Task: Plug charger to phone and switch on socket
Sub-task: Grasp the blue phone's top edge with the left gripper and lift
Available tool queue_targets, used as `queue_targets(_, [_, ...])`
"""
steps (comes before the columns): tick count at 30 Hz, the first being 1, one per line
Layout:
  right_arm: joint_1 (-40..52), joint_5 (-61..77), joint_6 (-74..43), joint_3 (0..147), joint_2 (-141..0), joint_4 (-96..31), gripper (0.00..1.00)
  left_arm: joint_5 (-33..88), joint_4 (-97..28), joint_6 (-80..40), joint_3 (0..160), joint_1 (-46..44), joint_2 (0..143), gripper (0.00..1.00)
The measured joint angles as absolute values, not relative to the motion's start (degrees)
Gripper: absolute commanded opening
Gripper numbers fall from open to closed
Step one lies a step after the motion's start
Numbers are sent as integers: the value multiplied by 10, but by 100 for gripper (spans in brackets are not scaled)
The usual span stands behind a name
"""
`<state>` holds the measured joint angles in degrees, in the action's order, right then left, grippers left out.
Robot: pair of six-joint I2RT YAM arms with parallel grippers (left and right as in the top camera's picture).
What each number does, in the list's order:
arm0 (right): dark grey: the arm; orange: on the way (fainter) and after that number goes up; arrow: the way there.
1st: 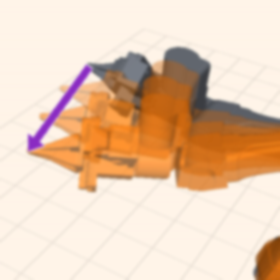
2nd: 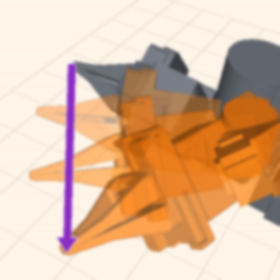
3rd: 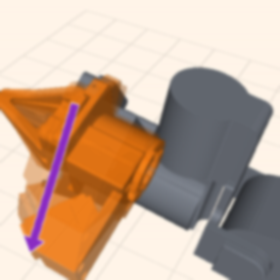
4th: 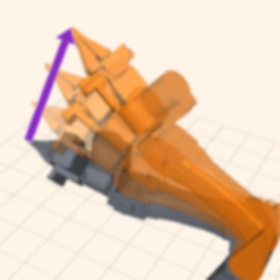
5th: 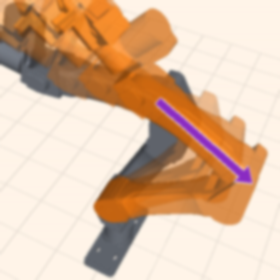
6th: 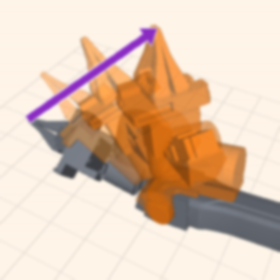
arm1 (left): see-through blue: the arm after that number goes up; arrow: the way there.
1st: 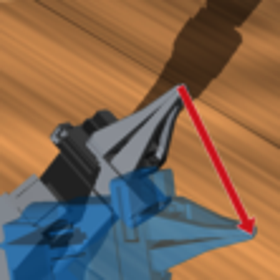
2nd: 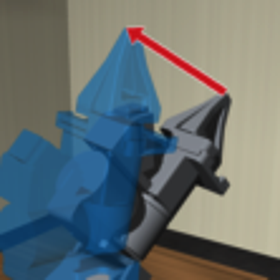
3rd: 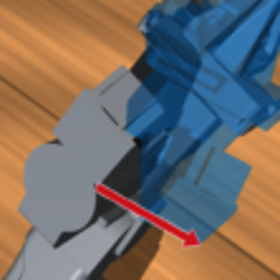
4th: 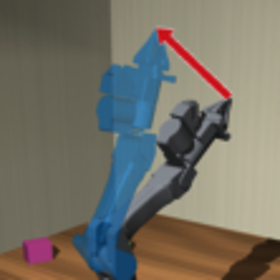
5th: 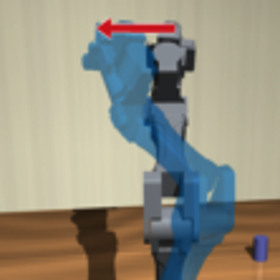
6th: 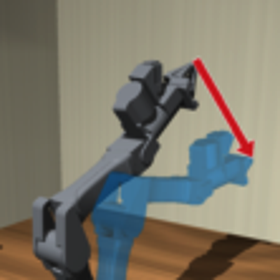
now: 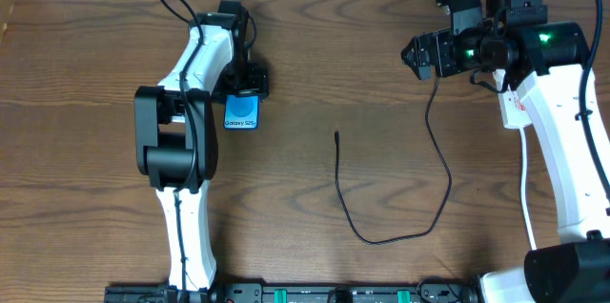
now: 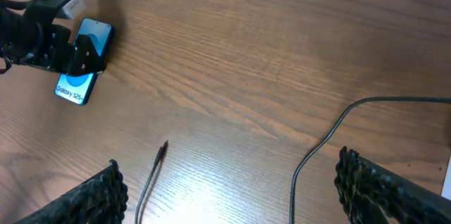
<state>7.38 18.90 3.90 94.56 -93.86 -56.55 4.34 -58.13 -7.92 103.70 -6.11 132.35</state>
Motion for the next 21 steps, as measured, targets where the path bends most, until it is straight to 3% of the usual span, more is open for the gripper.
queue_targets(6, [74, 189, 37, 946, -939, -566, 96, 43, -567, -79, 1026, -61, 1317, 86])
queue_targets(10, [74, 189, 37, 946, -939, -566, 99, 43, -565, -80, 1025, -61, 1317, 79])
queue_targets(21, [74, 189, 36, 946, -939, -566, 99, 43, -564, -81, 1025, -61, 1316, 78])
